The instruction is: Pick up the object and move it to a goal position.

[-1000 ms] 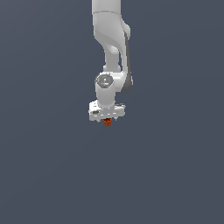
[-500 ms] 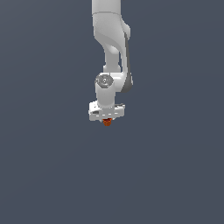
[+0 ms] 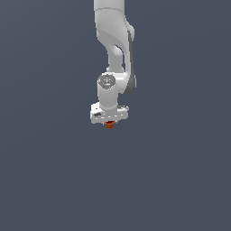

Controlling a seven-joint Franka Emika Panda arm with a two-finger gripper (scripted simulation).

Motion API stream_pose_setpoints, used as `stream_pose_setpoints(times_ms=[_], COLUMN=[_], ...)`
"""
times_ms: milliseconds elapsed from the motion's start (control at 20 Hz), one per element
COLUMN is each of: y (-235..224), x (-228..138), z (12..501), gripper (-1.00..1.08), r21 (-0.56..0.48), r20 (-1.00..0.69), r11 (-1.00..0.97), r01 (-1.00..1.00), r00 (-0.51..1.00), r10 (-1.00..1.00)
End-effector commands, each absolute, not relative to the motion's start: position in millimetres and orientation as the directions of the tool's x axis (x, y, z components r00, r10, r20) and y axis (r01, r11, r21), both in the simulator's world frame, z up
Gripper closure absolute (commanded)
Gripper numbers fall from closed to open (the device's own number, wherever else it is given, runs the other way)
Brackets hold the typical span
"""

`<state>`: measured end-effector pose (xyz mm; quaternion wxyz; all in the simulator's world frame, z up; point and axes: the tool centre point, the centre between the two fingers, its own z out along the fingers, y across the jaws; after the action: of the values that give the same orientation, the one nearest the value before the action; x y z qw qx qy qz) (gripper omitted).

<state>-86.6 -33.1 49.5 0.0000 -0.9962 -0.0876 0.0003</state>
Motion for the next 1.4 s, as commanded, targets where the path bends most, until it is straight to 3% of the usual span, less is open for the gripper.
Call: stream_pose_setpoints(times_ms=[0,400,1350], y=[-37,-58,-126], x=[-86,-88,-89], z=[59,114,294], gripper=[1.08,1.08,1.08], r21=[0.000,0.000,-0.001], r20=[0.001,0.001,0.001], r11=[-0.985,-0.985,-0.985], r01=[0.174,0.174,0.175], r00=[0.985,0.985,0.985], r10=[0.174,0.174,0.175])
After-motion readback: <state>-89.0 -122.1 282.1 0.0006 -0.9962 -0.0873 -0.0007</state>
